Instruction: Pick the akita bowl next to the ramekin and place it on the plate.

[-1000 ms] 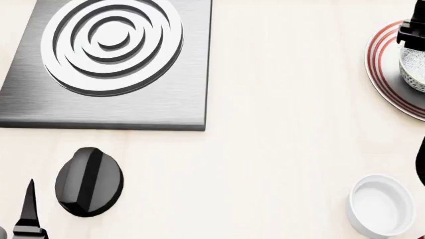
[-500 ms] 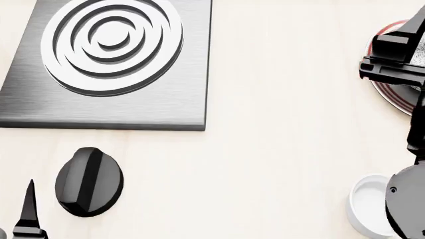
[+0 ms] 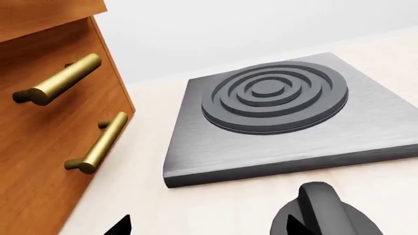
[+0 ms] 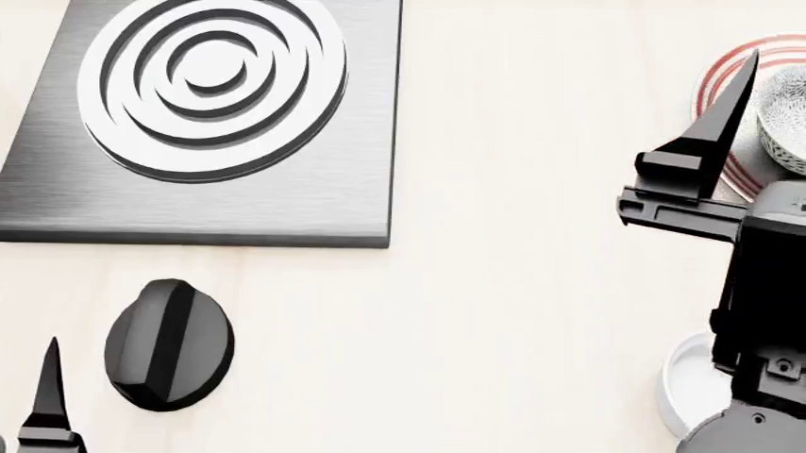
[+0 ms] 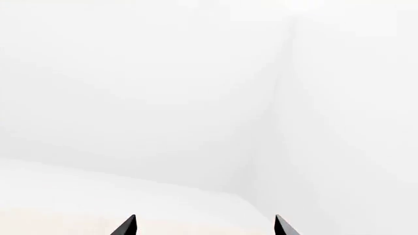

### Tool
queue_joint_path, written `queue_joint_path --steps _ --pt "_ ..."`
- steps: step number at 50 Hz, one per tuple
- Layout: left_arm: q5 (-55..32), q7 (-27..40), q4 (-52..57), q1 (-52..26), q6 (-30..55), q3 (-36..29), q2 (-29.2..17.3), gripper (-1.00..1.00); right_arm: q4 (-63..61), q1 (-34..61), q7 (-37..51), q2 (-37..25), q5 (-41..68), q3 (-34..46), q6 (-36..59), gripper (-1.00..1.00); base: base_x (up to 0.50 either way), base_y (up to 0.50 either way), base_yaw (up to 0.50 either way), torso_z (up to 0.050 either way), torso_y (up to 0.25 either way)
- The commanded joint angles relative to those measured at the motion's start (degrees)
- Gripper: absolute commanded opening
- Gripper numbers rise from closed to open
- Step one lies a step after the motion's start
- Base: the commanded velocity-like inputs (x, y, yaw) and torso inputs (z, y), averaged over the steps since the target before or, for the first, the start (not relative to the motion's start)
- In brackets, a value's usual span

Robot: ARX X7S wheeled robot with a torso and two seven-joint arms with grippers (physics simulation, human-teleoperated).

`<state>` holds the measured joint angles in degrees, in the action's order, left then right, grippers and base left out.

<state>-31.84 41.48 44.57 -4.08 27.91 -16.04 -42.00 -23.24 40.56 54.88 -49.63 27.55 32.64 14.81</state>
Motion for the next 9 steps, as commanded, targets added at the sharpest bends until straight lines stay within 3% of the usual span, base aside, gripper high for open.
queue_joint_path --steps 1,9 --pt "-0.12 0.17 0.33 0.05 0.04 0.08 -0.20 1.00 -4.24 -3.14 2.34 -0.44 -4.17 2.39 0.18 1.00 0.00 0.00 0.00 0.000 0.000" --pt "-0.25 0.21 0.40 -0.27 0.20 0.06 -0.25 1.00 -5.75 -5.66 3.58 -0.40 -6.64 3.85 -0.95 1.00 0.00 0.00 0.00 0.000 0.000"
